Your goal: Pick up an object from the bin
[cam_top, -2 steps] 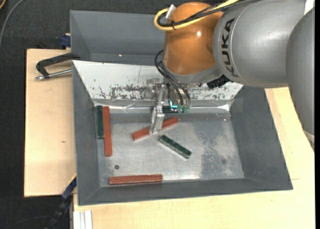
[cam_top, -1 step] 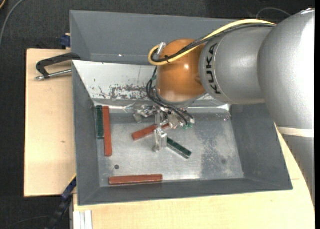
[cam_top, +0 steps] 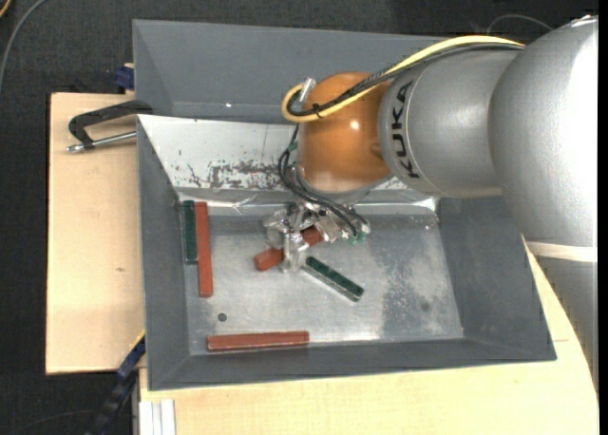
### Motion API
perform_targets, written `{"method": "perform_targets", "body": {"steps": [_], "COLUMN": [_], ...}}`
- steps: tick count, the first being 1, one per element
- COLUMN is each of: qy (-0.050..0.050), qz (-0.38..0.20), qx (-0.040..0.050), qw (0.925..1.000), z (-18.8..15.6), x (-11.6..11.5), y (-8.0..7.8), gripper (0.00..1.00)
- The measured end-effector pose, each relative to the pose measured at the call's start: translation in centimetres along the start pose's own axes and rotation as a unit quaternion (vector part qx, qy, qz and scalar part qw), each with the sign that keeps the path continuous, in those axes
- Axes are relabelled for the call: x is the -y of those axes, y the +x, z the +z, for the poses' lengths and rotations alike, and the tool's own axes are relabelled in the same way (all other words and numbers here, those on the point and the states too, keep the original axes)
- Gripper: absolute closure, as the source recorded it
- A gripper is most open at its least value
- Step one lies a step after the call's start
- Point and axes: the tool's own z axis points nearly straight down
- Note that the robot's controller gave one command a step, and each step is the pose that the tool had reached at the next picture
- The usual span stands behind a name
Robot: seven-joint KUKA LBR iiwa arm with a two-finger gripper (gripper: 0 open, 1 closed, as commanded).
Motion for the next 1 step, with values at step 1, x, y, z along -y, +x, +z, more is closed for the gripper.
{"method": "perform_targets", "body": {"steps": [1], "qy": [0.002], "qz": [-0.109], "qx": [0.0071], "qw": [0.9940], "z": [-16.14], "x": [-4.05], "y": [1.18], "gripper": [1.00]}}
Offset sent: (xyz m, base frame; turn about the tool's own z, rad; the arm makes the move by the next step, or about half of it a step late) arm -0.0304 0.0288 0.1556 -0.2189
